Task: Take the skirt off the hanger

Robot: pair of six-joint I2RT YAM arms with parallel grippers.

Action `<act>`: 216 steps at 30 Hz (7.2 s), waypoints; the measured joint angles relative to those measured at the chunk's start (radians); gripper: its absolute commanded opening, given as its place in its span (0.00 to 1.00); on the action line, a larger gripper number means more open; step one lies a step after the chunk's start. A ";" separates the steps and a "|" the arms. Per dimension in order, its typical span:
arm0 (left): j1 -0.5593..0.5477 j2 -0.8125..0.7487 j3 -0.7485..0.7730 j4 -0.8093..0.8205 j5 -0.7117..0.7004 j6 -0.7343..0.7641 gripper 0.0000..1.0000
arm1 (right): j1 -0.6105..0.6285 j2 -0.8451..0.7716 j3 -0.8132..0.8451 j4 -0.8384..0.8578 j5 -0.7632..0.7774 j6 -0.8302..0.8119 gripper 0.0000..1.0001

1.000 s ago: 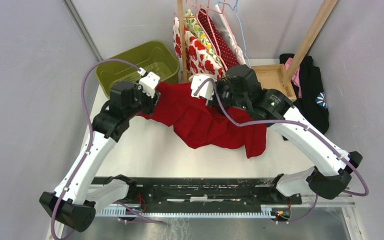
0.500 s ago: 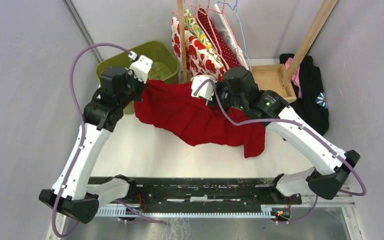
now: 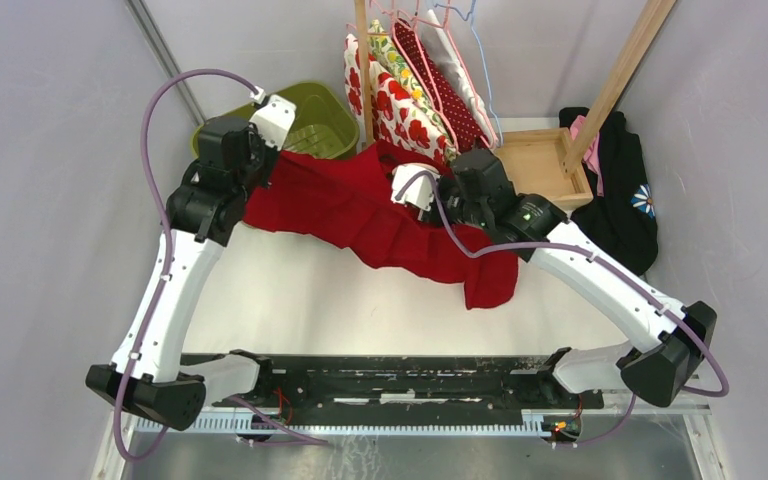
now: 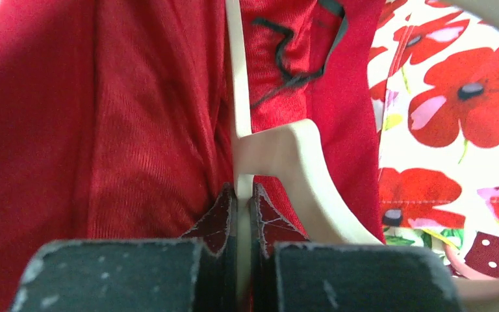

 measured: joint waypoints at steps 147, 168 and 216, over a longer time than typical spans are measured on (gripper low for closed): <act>0.188 0.400 0.200 0.300 0.532 -0.415 0.03 | -0.132 -0.451 -0.356 0.344 -0.080 0.488 0.01; 0.284 0.489 0.247 0.254 0.823 -0.435 0.03 | -0.129 -0.536 -0.400 0.269 -0.051 0.421 0.01; 0.002 0.214 0.388 0.312 0.460 -0.560 0.03 | 0.005 0.247 0.024 0.914 -0.225 0.578 0.01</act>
